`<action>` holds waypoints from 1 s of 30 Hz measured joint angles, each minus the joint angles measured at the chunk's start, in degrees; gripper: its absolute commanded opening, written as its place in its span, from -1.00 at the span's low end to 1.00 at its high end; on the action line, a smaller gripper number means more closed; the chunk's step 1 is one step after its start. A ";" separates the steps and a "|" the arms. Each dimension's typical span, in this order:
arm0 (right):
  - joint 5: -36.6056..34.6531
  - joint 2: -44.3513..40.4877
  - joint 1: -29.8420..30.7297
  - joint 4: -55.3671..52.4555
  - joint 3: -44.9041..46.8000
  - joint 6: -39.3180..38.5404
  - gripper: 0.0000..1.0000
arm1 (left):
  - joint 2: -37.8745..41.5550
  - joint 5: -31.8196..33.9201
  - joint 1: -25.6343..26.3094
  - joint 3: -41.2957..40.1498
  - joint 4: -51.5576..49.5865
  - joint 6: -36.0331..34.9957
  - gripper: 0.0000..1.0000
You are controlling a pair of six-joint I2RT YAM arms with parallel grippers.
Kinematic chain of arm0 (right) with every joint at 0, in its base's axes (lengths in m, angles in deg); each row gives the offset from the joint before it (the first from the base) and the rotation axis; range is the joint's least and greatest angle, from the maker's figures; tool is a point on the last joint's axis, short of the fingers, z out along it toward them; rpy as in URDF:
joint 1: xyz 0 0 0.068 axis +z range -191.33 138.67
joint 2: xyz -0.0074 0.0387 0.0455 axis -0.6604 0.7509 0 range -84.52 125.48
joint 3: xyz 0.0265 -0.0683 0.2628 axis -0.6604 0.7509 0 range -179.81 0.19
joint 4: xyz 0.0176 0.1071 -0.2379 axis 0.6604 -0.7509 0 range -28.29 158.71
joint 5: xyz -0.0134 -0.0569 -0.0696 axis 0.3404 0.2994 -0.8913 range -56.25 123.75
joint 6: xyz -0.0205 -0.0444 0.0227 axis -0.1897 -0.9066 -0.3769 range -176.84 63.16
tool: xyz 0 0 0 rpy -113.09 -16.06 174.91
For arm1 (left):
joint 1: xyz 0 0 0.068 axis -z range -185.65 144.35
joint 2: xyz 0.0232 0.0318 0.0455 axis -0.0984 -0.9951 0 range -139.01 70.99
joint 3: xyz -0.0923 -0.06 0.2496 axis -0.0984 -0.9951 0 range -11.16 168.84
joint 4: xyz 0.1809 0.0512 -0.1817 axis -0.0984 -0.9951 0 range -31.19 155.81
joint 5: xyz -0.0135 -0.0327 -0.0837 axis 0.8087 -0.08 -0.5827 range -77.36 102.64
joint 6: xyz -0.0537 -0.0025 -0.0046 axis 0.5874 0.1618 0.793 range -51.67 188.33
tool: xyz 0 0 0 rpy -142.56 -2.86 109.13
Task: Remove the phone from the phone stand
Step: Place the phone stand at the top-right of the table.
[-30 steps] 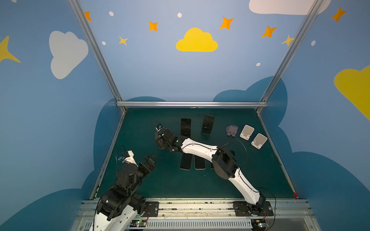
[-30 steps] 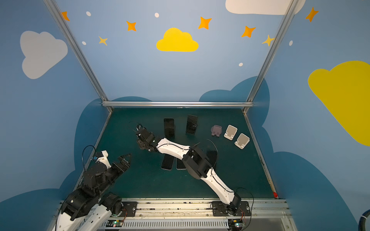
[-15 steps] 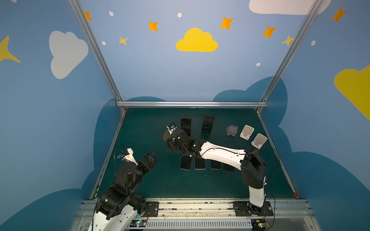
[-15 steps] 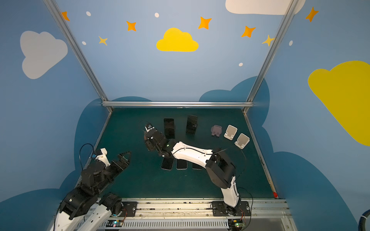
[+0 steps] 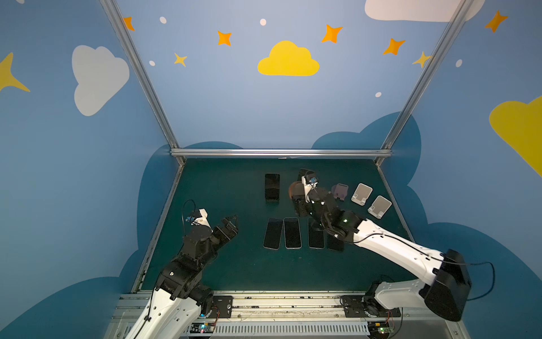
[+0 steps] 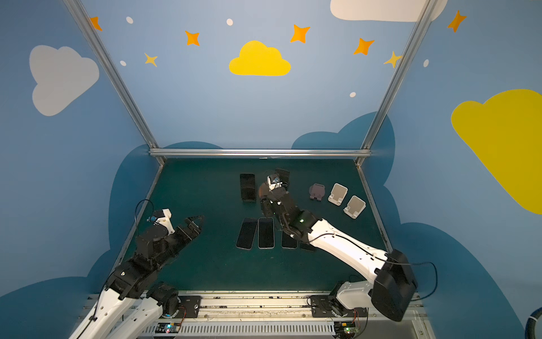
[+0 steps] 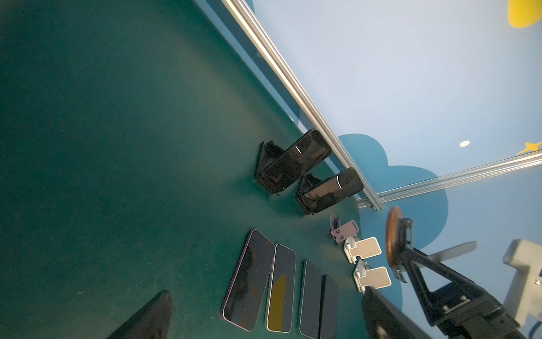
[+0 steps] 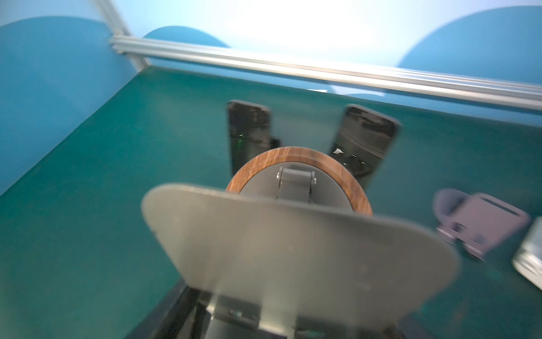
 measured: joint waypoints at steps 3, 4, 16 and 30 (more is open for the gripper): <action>0.24 -3.39 -5.25 -0.68 4.20 1.16 0.36 | -1.16 -0.55 0.00 -1.07 1.84 0.35 0.99; 0.46 -3.87 -7.08 -0.98 5.27 1.60 0.36 | -1.66 -0.68 0.00 -1.20 2.40 0.42 0.99; 7.74 8.31 -22.60 2.05 8.48 5.07 0.37 | -6.21 -2.08 0.00 -1.22 6.62 1.42 0.99; 12.04 29.92 -27.45 0.72 -9.70 4.68 0.38 | -6.99 -1.84 -0.02 -1.22 8.81 0.92 0.99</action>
